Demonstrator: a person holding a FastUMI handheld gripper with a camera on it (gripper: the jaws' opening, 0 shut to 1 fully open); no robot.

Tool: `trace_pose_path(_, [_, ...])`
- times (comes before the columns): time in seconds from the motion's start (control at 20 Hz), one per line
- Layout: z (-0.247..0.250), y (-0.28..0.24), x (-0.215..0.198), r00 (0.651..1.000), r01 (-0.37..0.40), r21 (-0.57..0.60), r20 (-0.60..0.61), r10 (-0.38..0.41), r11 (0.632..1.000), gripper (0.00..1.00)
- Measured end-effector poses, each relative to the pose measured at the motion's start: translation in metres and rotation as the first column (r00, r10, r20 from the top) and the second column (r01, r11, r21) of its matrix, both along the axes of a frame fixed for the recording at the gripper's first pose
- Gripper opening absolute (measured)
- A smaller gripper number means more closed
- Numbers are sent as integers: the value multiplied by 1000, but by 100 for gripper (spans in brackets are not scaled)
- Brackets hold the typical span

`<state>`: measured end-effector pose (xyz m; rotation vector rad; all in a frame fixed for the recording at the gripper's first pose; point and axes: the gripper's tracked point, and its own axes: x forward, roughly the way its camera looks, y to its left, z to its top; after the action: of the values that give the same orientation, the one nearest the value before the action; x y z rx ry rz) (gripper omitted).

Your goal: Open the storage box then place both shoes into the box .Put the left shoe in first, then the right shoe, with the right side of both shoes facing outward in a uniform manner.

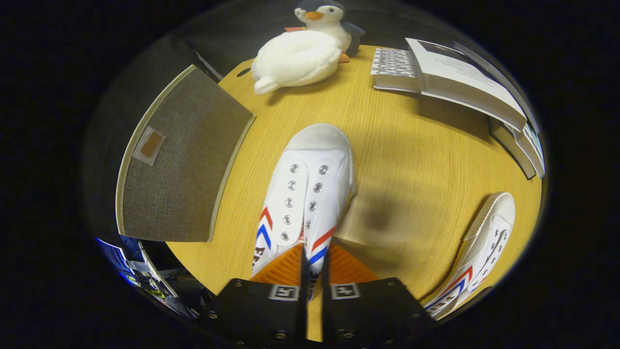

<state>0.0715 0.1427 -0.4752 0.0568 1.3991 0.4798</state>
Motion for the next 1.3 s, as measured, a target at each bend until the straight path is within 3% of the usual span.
trace_pose_path(0.05, [3, -4, -1, 999, 25, 3, -25, -25, 1000, 9])
trace_pose_path(0.2, [15, 3, -7, 994, 69, 59, -93, -64, 996, 9])
trace_pose_path(0.6, [113, 29, -5, 997, 61, 190, -67, -49, 980, 8])
trace_pose_path(1.0, [223, 94, 16, 993, -103, 247, 79, 86, 964, 8])
trace_pose_path(1.3, [243, 176, 22, 977, -202, 251, 116, 178, 947, 8])
